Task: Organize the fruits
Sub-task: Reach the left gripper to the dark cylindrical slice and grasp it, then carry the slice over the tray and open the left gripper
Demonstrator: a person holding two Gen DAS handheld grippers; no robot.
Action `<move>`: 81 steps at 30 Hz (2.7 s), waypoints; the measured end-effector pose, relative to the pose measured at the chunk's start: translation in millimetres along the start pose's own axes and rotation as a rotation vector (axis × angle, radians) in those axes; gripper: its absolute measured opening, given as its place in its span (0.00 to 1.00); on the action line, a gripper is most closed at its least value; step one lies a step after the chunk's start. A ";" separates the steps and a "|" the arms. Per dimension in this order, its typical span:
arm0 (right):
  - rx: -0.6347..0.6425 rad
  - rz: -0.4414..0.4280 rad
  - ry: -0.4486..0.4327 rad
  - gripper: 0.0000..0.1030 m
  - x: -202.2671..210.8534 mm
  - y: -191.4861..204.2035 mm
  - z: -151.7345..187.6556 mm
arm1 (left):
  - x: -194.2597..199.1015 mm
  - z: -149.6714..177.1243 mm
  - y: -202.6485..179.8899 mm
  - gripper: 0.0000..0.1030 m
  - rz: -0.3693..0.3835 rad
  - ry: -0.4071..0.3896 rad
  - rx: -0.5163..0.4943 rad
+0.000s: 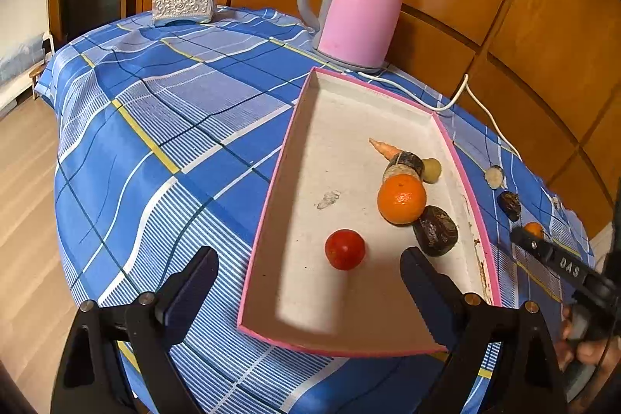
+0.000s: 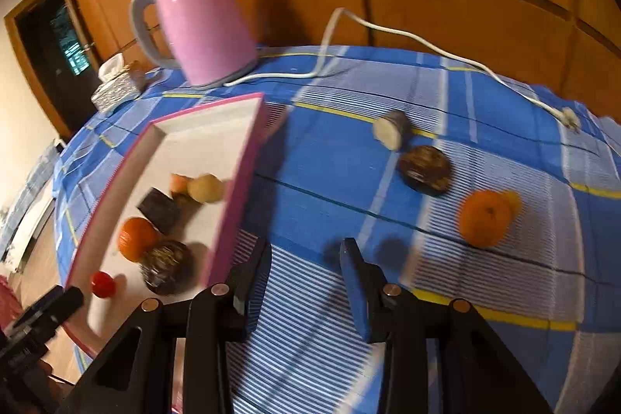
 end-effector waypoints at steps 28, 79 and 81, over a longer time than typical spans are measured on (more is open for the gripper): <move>-0.375 0.546 -0.101 0.39 72.2 -218.0 78.3 | 12.8 -25.0 -108.8 0.91 0.212 0.005 -0.245; -0.372 0.514 -0.151 0.53 66.6 -213.3 76.9 | -134.8 -64.9 -297.9 0.37 0.393 0.257 -0.363; -0.372 0.514 -0.151 0.53 66.6 -213.2 76.9 | -113.4 -60.1 -294.0 0.37 0.428 0.245 -0.373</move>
Point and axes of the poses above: each gripper's, at about its wrist camera, not at the fingertips, and x roughly against the way its jaws point, y to its left, z to its underside, the point moved 10 cm from there along -x, roughly the way its jaws point, and after that the axes turned 2 degrees about y, right-handed, at the moved point
